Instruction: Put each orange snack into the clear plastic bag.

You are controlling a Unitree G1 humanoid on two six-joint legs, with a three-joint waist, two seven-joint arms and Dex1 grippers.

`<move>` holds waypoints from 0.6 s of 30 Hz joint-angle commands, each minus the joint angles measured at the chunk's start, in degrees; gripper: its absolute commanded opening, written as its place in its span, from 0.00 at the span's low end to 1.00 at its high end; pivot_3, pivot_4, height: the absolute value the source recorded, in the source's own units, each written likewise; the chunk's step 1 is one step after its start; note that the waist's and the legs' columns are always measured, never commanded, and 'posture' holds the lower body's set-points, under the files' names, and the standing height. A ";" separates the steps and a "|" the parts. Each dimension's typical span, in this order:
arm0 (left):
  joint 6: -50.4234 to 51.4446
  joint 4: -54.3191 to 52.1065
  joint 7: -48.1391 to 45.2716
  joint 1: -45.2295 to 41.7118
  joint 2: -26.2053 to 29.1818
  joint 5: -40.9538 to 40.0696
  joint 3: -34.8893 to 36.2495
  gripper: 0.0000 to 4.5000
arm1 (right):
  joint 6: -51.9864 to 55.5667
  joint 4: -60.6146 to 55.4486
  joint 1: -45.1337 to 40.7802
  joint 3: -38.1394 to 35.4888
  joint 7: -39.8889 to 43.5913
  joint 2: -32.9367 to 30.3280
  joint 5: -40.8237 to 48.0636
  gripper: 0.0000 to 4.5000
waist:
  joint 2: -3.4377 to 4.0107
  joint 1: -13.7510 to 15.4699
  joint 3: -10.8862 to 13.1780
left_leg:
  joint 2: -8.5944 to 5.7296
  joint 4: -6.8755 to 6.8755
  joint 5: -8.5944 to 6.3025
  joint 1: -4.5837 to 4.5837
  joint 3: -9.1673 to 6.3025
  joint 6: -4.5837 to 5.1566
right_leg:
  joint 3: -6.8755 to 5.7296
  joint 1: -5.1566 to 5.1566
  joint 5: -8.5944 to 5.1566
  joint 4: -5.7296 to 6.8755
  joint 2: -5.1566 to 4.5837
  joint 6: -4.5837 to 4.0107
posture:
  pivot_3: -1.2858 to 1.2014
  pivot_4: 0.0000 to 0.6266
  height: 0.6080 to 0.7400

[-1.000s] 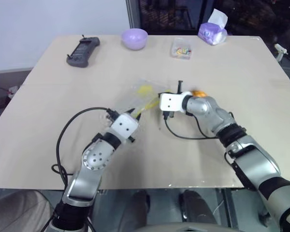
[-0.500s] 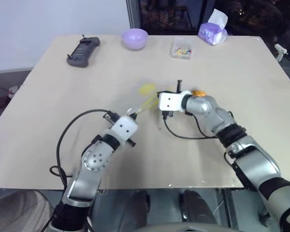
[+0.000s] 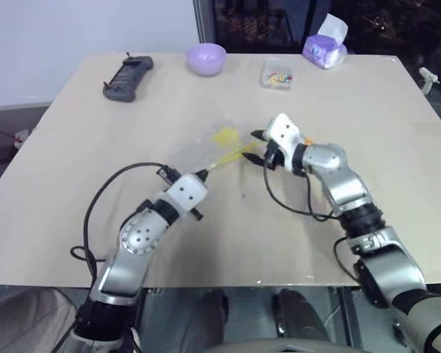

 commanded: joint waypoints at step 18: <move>-11.70 0.57 -6.12 -0.79 2.02 -3.75 -0.10 0.00 | 9.82 11.02 -3.94 -3.12 -5.96 5.45 6.59 0.01 | 0.01 0.53 0.00 | -0.05 0.00 0.00 -0.04 0.07 0.00 | -0.02 -0.05 0.00 -0.01 -0.01 0.00 | 0.52 0.24 1.00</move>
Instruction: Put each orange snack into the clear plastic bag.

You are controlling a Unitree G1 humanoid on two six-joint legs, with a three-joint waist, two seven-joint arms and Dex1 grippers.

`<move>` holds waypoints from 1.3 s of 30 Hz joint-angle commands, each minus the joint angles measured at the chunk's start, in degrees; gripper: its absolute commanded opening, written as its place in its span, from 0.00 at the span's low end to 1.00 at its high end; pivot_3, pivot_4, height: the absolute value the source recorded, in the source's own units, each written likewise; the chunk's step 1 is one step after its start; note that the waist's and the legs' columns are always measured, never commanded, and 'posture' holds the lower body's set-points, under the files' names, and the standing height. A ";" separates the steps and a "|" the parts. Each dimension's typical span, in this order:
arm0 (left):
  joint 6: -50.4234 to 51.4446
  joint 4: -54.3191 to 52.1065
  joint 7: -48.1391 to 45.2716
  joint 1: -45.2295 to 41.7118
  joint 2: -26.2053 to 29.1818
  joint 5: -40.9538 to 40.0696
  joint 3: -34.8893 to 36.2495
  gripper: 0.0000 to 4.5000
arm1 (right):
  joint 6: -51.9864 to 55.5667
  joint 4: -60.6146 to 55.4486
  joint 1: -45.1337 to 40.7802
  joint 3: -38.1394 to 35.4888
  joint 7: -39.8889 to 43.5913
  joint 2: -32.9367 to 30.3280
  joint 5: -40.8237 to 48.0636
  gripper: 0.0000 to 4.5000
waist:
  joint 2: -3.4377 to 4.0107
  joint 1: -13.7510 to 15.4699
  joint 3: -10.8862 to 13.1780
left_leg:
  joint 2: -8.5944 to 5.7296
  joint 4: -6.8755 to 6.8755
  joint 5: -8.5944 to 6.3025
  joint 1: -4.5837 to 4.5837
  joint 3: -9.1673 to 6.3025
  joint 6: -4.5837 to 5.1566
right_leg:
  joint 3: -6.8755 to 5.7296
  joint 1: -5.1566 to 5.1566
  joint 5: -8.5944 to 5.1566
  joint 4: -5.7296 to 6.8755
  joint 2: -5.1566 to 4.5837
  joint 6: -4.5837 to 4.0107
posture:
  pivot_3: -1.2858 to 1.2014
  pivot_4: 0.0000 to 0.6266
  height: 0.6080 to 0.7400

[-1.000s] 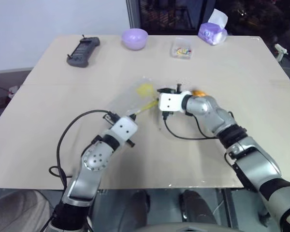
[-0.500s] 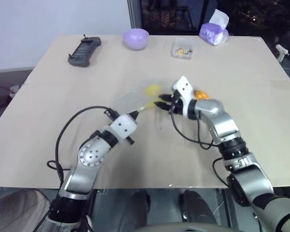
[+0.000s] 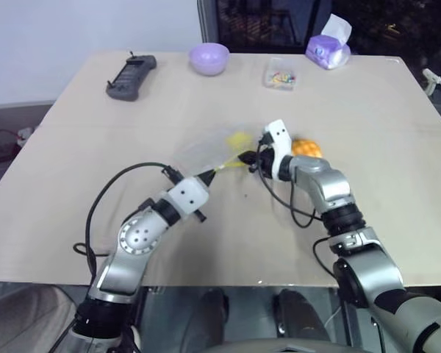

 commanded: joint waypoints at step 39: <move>-9.77 4.88 -1.36 -3.64 1.44 4.55 -0.68 0.48 | -49.67 13.49 -2.17 19.81 -15.21 -10.70 -36.11 1.00 | 0.00 0.00 -0.03 | 0.02 0.01 0.02 -0.02 0.11 -0.02 | 0.13 -0.16 0.00 0.09 0.04 0.00 | 0.52 0.24 1.00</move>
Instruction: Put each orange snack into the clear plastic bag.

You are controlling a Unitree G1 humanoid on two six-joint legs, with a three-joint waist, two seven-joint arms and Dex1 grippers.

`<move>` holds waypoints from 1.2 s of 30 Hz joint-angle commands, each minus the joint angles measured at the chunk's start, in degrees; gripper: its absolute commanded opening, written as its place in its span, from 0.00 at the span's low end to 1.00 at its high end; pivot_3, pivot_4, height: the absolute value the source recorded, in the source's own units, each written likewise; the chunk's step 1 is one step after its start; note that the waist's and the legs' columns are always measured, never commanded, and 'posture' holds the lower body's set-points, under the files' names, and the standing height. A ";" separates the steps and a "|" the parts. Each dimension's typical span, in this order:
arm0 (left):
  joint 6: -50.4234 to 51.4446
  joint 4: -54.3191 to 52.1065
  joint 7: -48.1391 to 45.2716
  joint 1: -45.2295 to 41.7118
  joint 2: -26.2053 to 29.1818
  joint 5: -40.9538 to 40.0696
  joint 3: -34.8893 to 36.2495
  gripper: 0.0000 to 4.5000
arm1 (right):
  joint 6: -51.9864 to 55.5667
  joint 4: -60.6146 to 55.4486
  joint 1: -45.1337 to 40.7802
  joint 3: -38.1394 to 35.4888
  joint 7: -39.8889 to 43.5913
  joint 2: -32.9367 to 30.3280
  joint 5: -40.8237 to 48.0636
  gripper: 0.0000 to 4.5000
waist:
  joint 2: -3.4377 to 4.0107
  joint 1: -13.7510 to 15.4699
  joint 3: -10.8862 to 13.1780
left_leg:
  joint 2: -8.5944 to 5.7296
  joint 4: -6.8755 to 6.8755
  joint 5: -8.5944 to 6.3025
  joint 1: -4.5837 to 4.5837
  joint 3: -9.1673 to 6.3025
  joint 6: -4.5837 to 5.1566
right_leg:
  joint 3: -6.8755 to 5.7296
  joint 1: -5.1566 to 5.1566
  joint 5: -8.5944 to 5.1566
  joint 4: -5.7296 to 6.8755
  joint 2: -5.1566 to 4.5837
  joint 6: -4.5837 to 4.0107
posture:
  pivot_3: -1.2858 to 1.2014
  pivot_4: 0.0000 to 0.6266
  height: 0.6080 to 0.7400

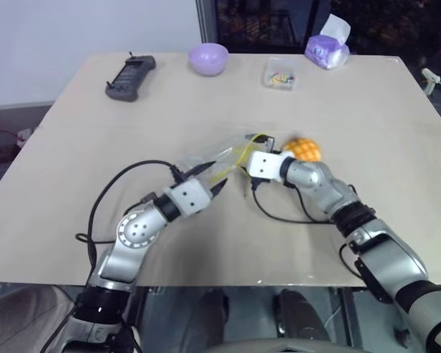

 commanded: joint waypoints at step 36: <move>31.70 -18.31 -5.88 -6.50 0.39 11.71 -5.65 0.32 | 2.69 -0.49 0.62 1.31 0.51 0.48 -2.61 1.00 | 0.00 0.01 -0.02 | 0.03 -0.08 -0.01 0.54 0.10 0.02 | 0.13 0.49 -0.01 -0.01 0.04 0.00 | 0.52 0.24 1.00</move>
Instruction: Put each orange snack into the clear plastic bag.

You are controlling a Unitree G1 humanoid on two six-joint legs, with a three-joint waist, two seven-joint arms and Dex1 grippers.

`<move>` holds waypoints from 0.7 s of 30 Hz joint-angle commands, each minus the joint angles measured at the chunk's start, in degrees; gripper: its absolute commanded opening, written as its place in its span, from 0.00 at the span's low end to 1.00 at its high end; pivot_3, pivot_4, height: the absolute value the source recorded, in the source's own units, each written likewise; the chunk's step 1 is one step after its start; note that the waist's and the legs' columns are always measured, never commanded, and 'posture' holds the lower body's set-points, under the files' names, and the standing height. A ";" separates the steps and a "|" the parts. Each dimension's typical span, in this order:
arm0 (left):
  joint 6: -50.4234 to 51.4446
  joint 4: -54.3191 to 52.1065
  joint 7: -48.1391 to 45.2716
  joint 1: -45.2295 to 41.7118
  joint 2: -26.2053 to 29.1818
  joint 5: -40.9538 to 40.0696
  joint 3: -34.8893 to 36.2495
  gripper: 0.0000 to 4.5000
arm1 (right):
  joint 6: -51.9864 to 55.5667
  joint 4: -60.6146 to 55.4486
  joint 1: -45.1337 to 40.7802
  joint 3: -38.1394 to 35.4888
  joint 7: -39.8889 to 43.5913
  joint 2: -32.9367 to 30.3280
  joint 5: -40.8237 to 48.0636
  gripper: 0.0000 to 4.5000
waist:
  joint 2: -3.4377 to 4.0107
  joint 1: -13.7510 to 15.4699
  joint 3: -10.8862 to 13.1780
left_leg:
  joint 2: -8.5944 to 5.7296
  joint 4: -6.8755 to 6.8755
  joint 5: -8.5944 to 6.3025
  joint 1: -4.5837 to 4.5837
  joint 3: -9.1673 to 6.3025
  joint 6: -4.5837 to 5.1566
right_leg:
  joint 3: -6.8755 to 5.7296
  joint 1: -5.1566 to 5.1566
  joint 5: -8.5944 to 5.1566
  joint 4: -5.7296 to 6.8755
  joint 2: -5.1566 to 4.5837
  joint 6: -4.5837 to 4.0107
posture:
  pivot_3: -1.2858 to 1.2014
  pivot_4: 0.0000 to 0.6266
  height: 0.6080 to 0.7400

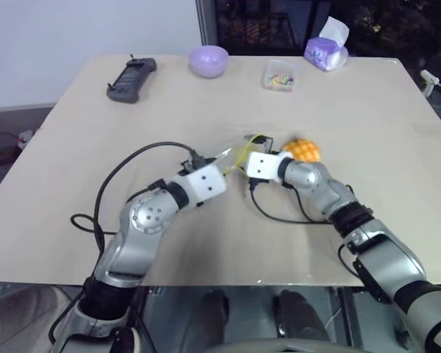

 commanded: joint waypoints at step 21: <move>-3.91 3.06 1.86 0.09 1.60 -1.34 0.34 0.01 | 7.66 -20.13 7.52 -2.94 13.55 -4.74 6.94 1.00 | -0.01 0.22 0.02 | 0.01 -0.03 0.00 -0.01 0.00 0.01 | 0.03 -0.01 0.00 -0.03 -0.01 0.00 | 0.52 0.24 1.00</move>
